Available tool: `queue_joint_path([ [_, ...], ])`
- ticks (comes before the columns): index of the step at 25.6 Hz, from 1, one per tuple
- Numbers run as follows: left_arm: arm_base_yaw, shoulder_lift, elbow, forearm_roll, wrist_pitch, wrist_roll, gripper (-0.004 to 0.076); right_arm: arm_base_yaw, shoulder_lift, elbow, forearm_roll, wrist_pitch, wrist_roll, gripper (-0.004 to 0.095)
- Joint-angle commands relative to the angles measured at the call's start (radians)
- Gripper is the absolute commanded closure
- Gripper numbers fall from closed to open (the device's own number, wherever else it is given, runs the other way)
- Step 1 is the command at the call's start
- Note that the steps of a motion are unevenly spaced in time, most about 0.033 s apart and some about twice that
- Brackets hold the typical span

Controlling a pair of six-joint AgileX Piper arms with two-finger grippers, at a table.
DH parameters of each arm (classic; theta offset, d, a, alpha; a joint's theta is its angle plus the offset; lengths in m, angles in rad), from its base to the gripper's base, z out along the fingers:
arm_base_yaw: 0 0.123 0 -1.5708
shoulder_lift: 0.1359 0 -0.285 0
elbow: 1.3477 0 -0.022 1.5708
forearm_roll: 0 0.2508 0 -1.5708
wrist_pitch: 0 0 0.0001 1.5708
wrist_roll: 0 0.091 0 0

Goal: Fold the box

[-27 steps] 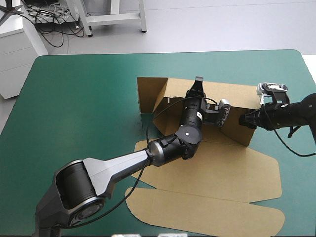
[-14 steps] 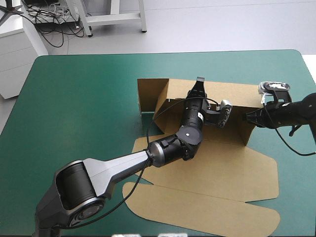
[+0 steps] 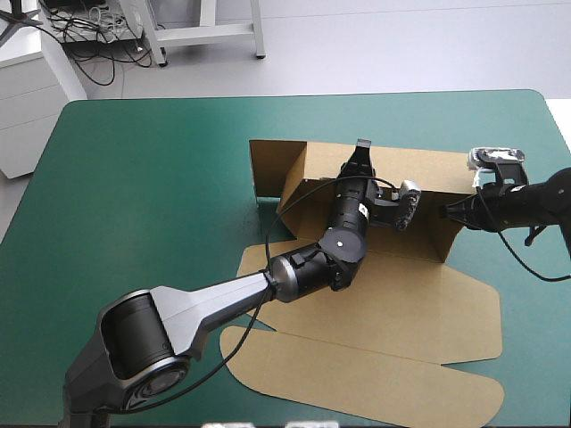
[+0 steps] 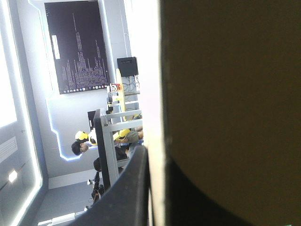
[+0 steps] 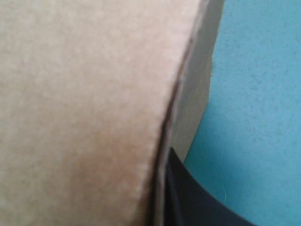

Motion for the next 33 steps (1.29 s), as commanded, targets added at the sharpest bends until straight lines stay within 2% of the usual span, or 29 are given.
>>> queue_joint_path([
  [1,-0.002,-0.045,-0.022,0.015,0.009,-0.013,0.0734,0.0,-0.012,-0.017,0.073,0.001,-0.036,0.0909],
  [7,-0.002,-0.045,-0.022,0.107,-0.007,-0.024,0.0731,0.0,-0.012,-0.017,0.085,-0.033,-0.097,0.0908],
  [13,-0.002,-0.045,-0.022,0.149,-0.04,-0.048,0.0636,0.0,-0.012,-0.017,0.087,-0.065,-0.09,0.0908],
  [15,-0.002,-0.045,-0.022,0.162,-0.061,-0.073,0.0565,0.007,-0.012,-0.019,0.087,-0.066,-0.09,0.0907],
  [16,-0.002,-0.045,-0.022,0.169,-0.066,-0.116,0.0479,0.023,-0.012,-0.019,0.069,-0.066,-0.089,0.0908],
  [18,-0.002,-0.045,-0.022,0.184,-0.066,-0.179,0.0377,0.047,-0.012,-0.019,0.052,-0.073,-0.085,0.0908],
  [20,-0.002,-0.045,-0.022,0.205,-0.059,-0.23,0.0299,0.067,-0.012,-0.019,0.041,-0.097,-0.065,0.0908],
  [21,-0.005,-0.045,-0.022,0.219,-0.05,-0.244,0.0273,0.082,-0.012,-0.019,0.01,-0.142,-0.014,0.0908],
  [25,-0.044,-0.047,-0.022,0.301,0.028,-0.246,0.0288,0.084,-0.005,-0.029,-0.042,-0.185,0.059,0.0908],
  [29,-0.115,-0.056,-0.022,0.301,0.082,-0.246,0.0324,0.09,0.059,-0.151,-0.071,-0.14,0.142,0.0908],
  [33,-0.176,-0.076,-0.022,0.301,0.128,-0.237,0.0327,0.09,0.124,-0.276,-0.134,-0.068,0.212,0.0908],
])
